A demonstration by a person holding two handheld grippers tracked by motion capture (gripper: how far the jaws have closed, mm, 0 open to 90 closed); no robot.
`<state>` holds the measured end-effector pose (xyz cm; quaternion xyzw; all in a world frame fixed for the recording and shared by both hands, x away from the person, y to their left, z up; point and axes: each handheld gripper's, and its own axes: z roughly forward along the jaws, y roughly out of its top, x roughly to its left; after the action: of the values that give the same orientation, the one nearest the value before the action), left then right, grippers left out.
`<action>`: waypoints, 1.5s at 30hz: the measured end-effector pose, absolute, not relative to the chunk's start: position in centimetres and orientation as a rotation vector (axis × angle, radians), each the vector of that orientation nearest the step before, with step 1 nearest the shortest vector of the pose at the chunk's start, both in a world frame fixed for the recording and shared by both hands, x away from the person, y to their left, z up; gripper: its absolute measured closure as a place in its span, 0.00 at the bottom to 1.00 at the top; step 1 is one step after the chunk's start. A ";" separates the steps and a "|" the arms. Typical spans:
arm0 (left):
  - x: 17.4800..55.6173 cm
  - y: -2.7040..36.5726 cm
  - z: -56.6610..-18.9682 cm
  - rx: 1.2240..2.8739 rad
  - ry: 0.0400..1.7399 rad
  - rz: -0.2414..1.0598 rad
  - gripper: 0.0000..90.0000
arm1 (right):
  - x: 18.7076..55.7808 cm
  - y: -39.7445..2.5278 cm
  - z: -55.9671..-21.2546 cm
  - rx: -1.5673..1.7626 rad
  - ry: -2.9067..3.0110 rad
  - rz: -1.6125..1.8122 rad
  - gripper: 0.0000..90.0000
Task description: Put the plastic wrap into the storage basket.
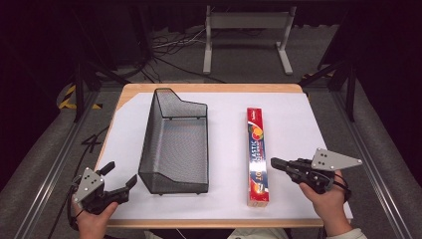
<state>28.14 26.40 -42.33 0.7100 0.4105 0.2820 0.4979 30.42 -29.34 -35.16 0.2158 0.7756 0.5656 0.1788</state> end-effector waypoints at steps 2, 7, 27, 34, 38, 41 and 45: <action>28.1 26.4 -42.3 1.721 0.995 0.680 0.16 | 30.5 -28.9 -35.0 0.586 2.195 1.607 1.00; 28.1 26.4 -42.3 1.718 0.994 0.683 0.16 | 30.7 -27.8 -34.6 0.543 2.211 1.625 1.00; 28.1 26.4 -42.3 1.717 0.997 0.685 0.17 | 31.4 -24.2 -34.1 0.488 2.359 1.581 1.00; 28.1 26.5 -42.3 1.721 0.999 0.683 0.17 | 31.5 -22.6 -34.8 0.486 2.490 1.483 1.00; 28.2 26.5 -42.3 1.720 1.000 0.681 0.17 | 31.6 -22.0 -35.1 0.497 2.543 1.432 1.00; 28.2 26.5 -42.4 1.720 1.000 0.682 0.17 | 31.8 -21.6 -35.6 0.516 2.582 1.395 1.00; 28.2 26.5 -42.4 1.720 1.004 0.681 0.17 | 32.0 -21.4 -36.5 0.543 2.605 1.360 1.00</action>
<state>28.19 26.49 -42.37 0.7097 0.4143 0.2809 0.4958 32.03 -21.42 -36.46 0.1812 0.8690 0.4539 0.0766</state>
